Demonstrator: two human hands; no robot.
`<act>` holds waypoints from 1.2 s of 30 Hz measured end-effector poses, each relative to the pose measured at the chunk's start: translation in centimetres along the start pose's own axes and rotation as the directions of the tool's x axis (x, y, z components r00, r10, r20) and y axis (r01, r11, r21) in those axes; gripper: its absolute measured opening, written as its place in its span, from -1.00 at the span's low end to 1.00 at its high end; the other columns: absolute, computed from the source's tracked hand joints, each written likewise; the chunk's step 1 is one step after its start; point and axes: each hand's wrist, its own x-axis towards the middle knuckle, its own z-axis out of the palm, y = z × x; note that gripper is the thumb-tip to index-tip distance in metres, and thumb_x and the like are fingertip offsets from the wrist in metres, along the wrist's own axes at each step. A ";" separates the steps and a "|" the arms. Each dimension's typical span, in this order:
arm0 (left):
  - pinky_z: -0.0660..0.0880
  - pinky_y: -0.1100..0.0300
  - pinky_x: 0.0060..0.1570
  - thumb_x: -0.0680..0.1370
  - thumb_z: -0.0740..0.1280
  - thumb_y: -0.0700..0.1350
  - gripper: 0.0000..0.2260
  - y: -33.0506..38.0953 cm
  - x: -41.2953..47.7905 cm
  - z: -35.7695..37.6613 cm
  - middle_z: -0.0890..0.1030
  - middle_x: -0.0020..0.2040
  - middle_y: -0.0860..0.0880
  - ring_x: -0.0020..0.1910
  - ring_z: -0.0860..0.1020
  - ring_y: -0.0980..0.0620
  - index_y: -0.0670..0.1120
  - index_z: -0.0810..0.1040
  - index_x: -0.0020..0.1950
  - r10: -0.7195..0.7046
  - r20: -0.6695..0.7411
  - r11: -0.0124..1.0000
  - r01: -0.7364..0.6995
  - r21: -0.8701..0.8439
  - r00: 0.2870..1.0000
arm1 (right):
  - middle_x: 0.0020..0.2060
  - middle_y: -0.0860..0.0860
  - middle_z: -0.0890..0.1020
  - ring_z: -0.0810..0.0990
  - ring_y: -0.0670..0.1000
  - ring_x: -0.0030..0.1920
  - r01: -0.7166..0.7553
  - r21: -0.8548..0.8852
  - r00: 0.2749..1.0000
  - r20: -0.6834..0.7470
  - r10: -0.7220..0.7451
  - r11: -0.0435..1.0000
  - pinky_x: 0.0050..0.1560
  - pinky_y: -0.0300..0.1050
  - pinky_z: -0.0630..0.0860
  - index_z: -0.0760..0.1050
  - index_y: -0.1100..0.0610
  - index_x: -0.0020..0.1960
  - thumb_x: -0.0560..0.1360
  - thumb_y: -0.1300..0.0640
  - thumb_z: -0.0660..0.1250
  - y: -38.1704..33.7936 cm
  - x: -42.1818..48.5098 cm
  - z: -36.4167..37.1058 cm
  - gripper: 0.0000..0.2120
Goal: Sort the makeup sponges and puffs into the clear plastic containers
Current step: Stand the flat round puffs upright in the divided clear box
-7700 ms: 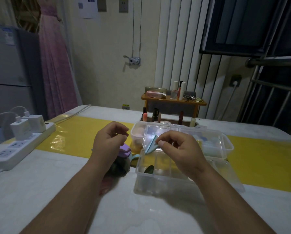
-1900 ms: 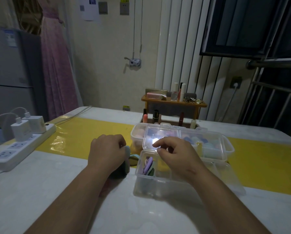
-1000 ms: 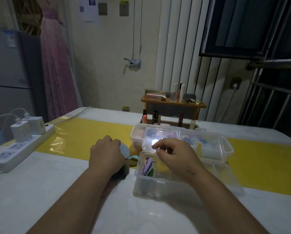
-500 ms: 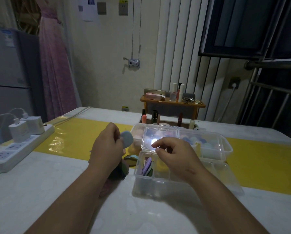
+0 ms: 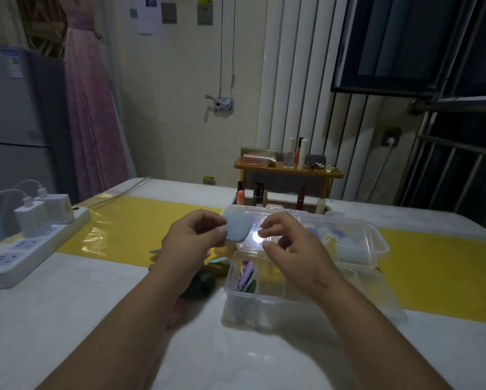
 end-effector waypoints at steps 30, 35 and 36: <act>0.48 0.10 -0.22 0.52 0.31 -0.38 -0.77 0.1 0.2 -0.6 0.63 -0.26 -0.04 -0.22 0.53 -0.08 -0.09 0.65 -0.16 -0.015 -0.017 0.994 0.013 -0.112 1.000 | -0.37 -0.11 0.57 0.53 -0.09 -0.26 -0.007 0.020 0.995 -0.098 0.009 1.000 -0.23 -0.05 0.53 0.59 0.01 -0.26 0.39 0.09 0.23 0.5 0.1 -0.5 -0.84; 0.48 0.13 -0.24 0.53 0.31 -0.38 -0.77 0.2 0.2 -0.6 0.62 -0.23 -0.06 -0.16 0.55 -0.09 -0.09 0.65 -0.17 -0.020 -0.026 0.995 0.017 -0.099 0.999 | -0.34 -0.05 0.59 0.55 -0.04 -0.25 -0.011 -0.099 0.999 -0.043 0.007 0.995 -0.22 -0.06 0.52 0.62 0.06 -0.22 0.45 0.19 0.31 0.6 0.1 -0.4 -0.85; 0.48 0.14 -0.24 0.52 0.31 -0.38 -0.77 0.2 0.2 -0.6 0.62 -0.24 -0.06 -0.17 0.55 -0.09 -0.09 0.65 -0.17 -0.021 -0.031 0.995 0.018 -0.101 0.999 | -0.34 -0.05 0.59 0.55 -0.04 -0.25 -0.010 -0.109 0.999 -0.039 0.006 0.994 -0.22 -0.07 0.52 0.62 0.05 -0.22 0.46 0.19 0.31 0.6 0.1 -0.4 -0.86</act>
